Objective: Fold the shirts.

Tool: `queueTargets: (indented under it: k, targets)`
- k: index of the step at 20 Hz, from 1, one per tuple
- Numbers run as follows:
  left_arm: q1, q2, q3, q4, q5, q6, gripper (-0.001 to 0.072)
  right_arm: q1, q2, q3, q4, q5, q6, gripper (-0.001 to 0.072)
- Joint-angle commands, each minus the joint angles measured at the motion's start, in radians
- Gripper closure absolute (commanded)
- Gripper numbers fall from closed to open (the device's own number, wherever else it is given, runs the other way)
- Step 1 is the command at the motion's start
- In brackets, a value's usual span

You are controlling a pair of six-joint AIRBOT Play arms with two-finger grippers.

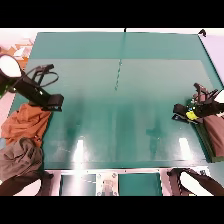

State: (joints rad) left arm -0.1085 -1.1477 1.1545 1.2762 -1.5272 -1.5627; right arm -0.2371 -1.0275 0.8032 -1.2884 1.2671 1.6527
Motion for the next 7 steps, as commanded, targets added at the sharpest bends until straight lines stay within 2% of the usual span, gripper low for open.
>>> queueTargets:
  k: [1, 7]
  targets:
    - [-0.003, 0.036, -0.072, -0.001, 0.029, -0.008, 0.0683, 0.014, 0.021, -0.048, 0.014, -0.021, -0.012, 0.0698]
    - [-0.003, 0.036, -0.072, -0.001, 0.049, -0.008, 0.0683, 0.014, 0.021, -0.048, 0.014, -0.021, -0.012, 0.0698]
